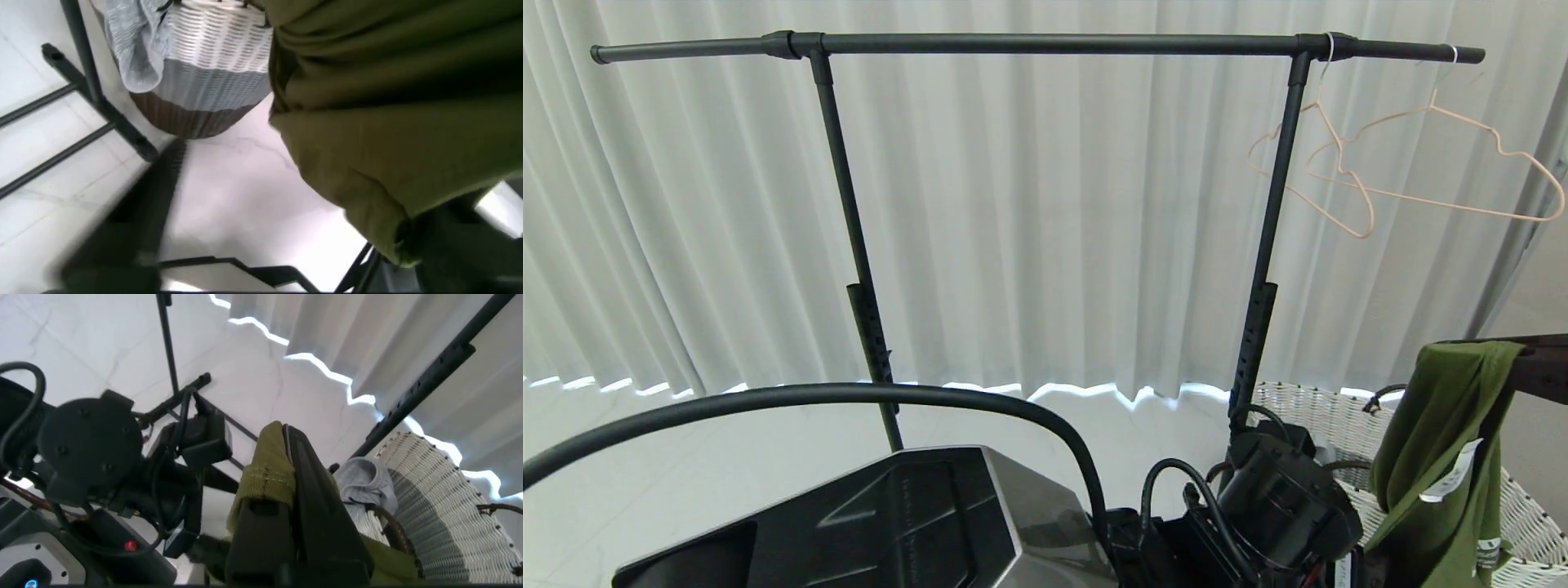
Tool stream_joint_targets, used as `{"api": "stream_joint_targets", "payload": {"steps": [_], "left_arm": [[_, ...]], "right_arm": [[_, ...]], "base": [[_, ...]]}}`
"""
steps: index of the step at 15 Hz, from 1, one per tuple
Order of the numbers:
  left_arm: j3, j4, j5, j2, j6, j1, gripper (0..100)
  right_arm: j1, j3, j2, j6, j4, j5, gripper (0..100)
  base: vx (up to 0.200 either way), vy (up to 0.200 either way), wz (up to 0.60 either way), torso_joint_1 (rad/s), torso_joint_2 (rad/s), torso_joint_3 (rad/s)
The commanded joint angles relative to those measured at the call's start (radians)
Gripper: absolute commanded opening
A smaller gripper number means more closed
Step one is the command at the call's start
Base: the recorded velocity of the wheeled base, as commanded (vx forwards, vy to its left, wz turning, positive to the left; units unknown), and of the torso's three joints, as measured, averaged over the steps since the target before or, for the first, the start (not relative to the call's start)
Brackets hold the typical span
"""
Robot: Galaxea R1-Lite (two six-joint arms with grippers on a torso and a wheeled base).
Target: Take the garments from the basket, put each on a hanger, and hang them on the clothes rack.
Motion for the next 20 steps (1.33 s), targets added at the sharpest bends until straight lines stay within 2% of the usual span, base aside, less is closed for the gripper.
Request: {"api": "stream_joint_targets", "payload": {"steps": [1, 4, 6, 10, 11, 13, 16, 17, 18, 19, 20], "left_arm": [[0.001, 0.002, 0.002, 0.004, 0.0, 0.0, 0], [0.058, 0.001, 0.011, -0.037, -0.003, -0.003, 0], [0.136, 0.001, 0.011, -0.113, -0.003, -0.002, 0], [0.326, -0.001, 0.079, -0.386, -0.008, 0.005, 0], [0.392, 0.008, 0.102, -0.504, -0.003, 0.003, 0], [0.474, 0.082, 0.108, -0.666, -0.002, 0.005, 0], [0.517, 0.28, 0.189, -0.869, 0.006, 0.003, 0], [0.518, 0.373, 0.244, -0.906, 0.054, 0.008, 0], [0.52, 0.462, 0.339, -0.944, 0.115, 0.011, 0], [0.52, 0.49, 0.382, -0.958, 0.135, 0.009, 0], [0.509, 0.513, 0.459, -0.998, 0.175, 0.008, 0]], "right_arm": [[0.0, 0.001, -0.012, 0.004, 0.0, -0.001, 0], [-0.005, 0.01, -0.012, 0.004, -0.001, -0.008, 0], [-0.02, 0.021, -0.012, 0.001, -0.001, -0.009, 0], [-0.025, 0.041, -0.018, -0.005, -0.08, -0.011, 0], [-0.025, 0.061, -0.025, -0.005, -0.104, -0.011, 0], [-0.025, 0.09, -0.044, -0.03, -0.11, -0.011, 0], [-0.023, 0.151, -0.085, -0.11, -0.11, -0.012, 0], [-0.023, 0.168, -0.094, -0.128, -0.112, -0.012, 0], [-0.019, 0.176, -0.102, -0.14, -0.11, -0.012, 0], [-0.016, 0.176, -0.102, -0.148, -0.11, -0.012, 0], [0.004, 0.174, -0.102, -0.169, -0.112, -0.012, 0]], "base": [[0.0, 0.0, 0.0, 0.0, 0.0, 0.0], [0.0, 0.0, 0.0, 0.0, 0.0, 0.0], [0.0, 0.0, 0.0, 0.0, 0.0, 0.0], [0.0, 0.0, 0.0, 0.0, 0.0, 0.0], [0.0, 0.0, 0.0, 0.0, 0.0, 0.0], [0.0, 0.0, 0.0, 0.0, 0.0, 0.0], [0.0, 0.0, 0.0, 0.0, 0.0, 0.0], [0.0, 0.0, 0.0, 0.0, 0.0, 0.0], [0.0, 0.0, 0.0, 0.0, 0.0, 0.0], [0.0, 0.0, 0.0, 0.0, 0.0, 0.0], [0.0, 0.0, 0.0, 0.0, 0.0, 0.0]]}}
